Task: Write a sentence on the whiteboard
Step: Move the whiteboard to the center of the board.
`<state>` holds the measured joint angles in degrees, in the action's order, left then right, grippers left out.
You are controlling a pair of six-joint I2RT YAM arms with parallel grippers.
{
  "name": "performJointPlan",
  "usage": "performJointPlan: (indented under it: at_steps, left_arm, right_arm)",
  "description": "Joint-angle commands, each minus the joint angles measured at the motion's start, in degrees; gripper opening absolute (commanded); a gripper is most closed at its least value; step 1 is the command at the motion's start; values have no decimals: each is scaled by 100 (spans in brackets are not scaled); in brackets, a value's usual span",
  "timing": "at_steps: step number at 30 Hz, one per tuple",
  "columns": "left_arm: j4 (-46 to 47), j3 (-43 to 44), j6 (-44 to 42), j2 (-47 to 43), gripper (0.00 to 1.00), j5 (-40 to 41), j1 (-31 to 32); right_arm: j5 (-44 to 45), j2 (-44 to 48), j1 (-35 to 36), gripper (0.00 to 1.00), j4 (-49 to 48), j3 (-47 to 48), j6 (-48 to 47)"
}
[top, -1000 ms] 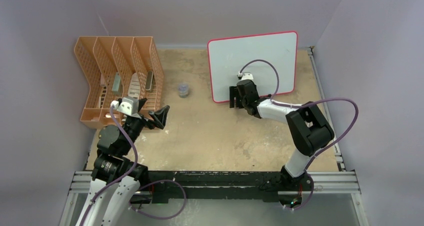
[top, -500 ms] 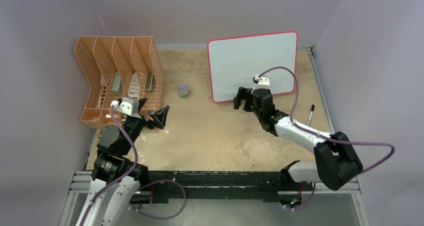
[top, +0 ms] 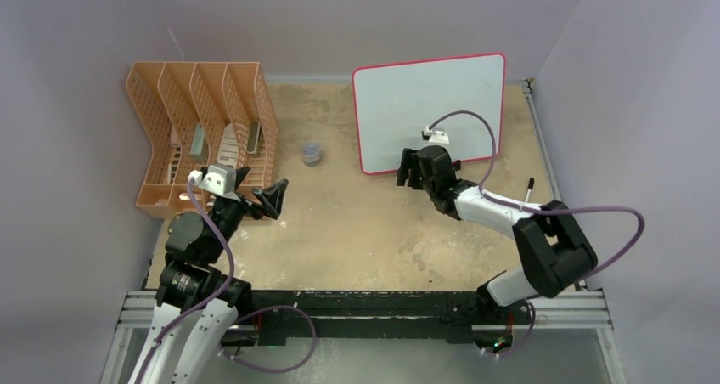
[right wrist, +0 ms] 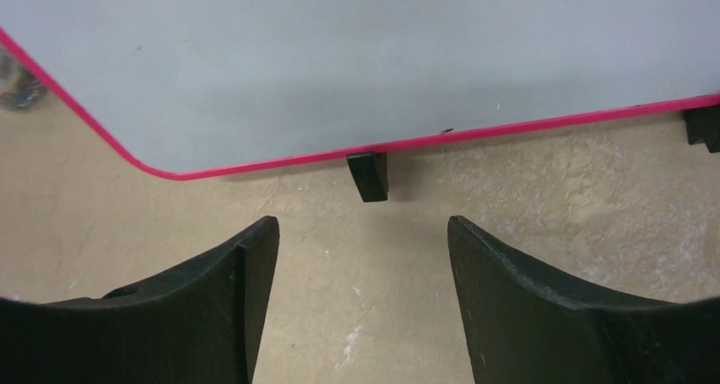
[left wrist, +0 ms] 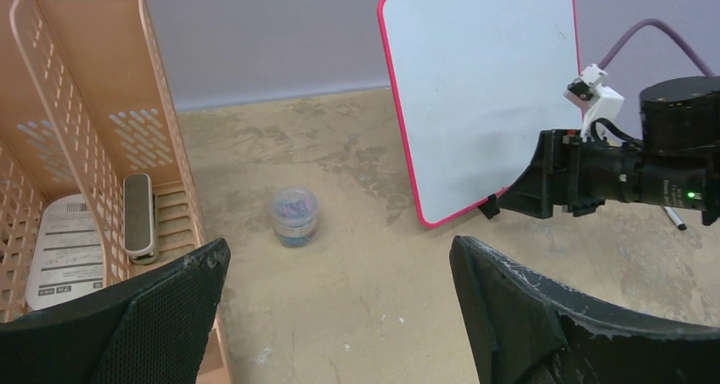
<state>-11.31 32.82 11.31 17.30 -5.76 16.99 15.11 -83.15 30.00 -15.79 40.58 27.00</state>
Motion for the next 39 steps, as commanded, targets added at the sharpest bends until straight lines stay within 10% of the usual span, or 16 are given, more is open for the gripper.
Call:
performJointPlan:
  at_steps: [1,13,15,28,39]
  left_arm:
    - [210,172,-68,44,100,5,-29]
    - [250,157,-68,45,100,-21,-29]
    - [261,155,-68,43,100,-22,-29]
    - [279,146,-85,55,100,-31,-29]
    - [274,146,-94,45,100,-7,-29]
  right_arm:
    - [184,-396,32,74,192,507,48]
    - [533,-1440,25,74,222,1139,48]
    - [581,-1551,29,48,204,1206,-321]
    - [659,-1746,32,2,81,1271,-502]
    - [580,-1470,512,0,160,1068,-568]
